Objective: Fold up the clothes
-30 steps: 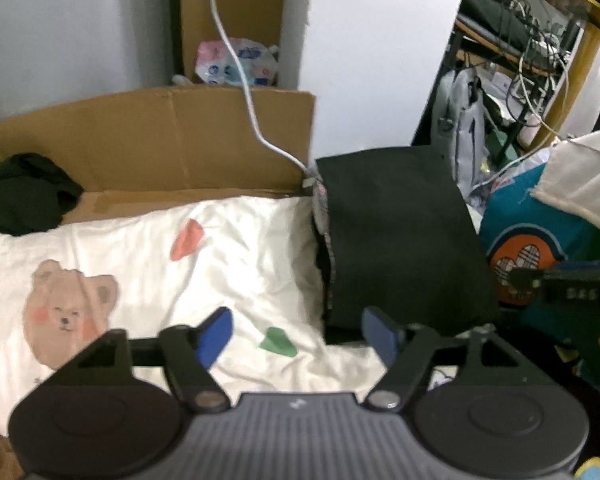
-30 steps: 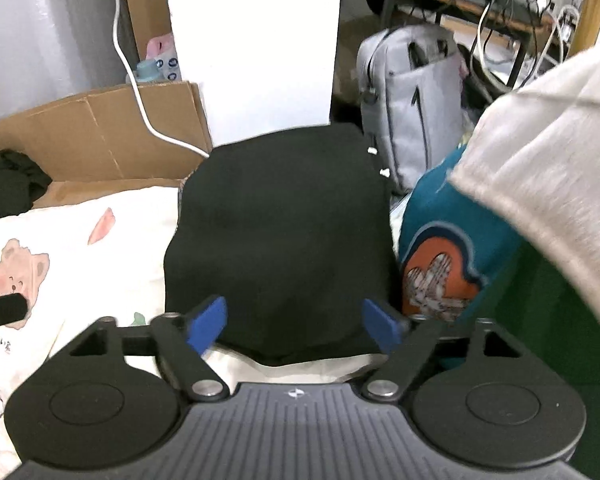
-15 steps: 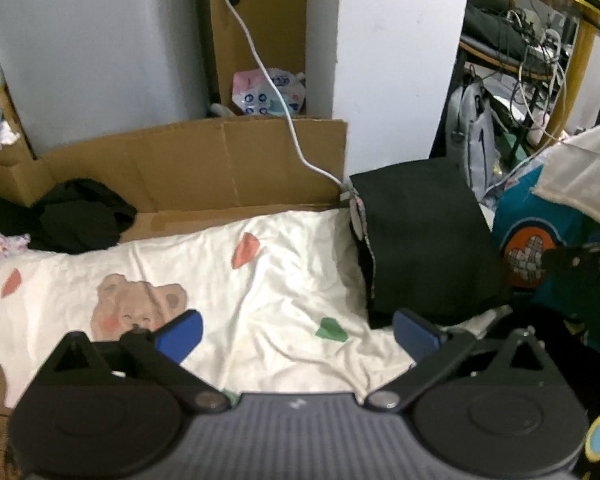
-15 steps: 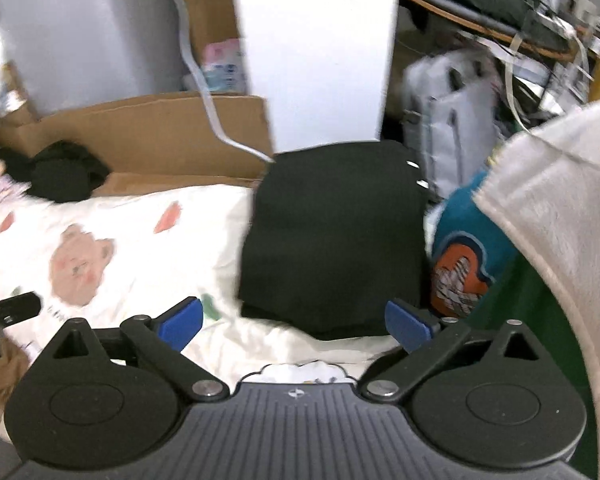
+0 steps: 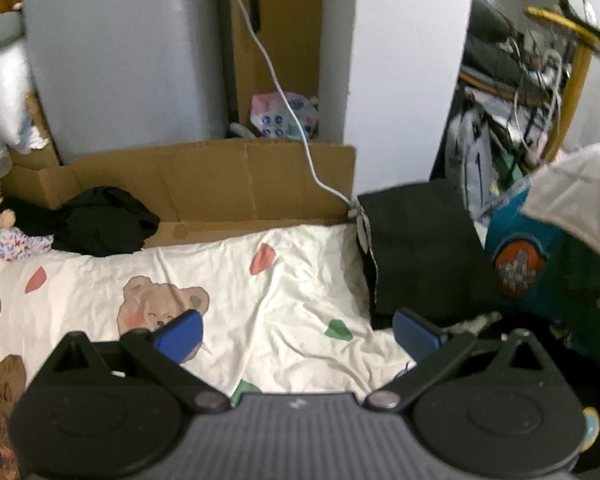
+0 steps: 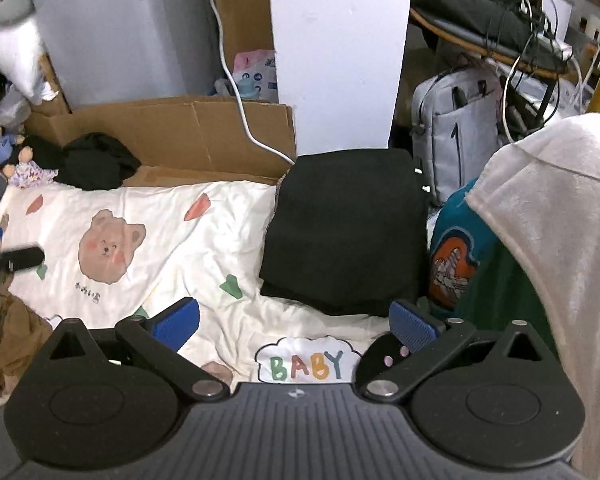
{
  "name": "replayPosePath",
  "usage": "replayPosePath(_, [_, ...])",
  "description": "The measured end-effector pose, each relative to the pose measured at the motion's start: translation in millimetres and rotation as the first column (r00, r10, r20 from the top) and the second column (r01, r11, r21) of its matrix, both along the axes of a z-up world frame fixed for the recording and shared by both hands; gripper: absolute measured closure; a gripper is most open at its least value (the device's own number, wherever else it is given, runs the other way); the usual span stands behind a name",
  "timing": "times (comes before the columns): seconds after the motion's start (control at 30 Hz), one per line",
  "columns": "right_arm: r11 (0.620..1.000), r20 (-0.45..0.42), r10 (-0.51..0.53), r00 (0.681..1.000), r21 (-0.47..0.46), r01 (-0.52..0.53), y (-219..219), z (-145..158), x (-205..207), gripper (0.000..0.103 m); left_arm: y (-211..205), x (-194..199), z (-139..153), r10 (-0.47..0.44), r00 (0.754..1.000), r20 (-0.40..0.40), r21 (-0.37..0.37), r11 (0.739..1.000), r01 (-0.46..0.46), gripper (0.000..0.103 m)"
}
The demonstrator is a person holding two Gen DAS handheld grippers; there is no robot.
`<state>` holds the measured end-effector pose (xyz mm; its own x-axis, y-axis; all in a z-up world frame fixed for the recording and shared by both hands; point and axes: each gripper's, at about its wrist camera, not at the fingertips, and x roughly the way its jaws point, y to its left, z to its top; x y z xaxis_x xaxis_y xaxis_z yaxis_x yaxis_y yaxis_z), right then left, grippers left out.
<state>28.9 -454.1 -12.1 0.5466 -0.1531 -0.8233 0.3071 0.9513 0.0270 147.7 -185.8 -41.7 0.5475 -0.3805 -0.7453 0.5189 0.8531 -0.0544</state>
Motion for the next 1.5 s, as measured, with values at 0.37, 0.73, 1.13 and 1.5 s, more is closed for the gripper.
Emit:
replayPosePath(0.37, [0.999,0.056,-0.039,0.998,0.007,0.038,30.9,14.4,-26.1,0.000,20.3,-29.3,14.8,0.004,0.998,0.056,0.008,1.000,-0.005,0.000])
replayPosePath(0.73, [1.000,0.061,-0.005,0.998,-0.030,0.007,58.0,5.2,-37.9,0.000,24.0,-60.4,15.0,0.053,0.994,0.100,0.001,0.999,-0.053,0.000])
replayPosePath(1.13, [1.000,0.112,-0.007,0.994,0.009,0.006,66.3,15.1,-49.5,0.000,39.8,-95.4,24.3,0.095,0.986,0.137,-0.102,0.991,-0.082,0.000])
replayPosePath(1.5, [0.999,0.143,0.014,0.990,0.027,-0.018,87.8,20.7,-70.8,0.000,34.9,-107.7,24.3,0.105,0.985,0.135,-0.092,0.991,-0.093,0.000])
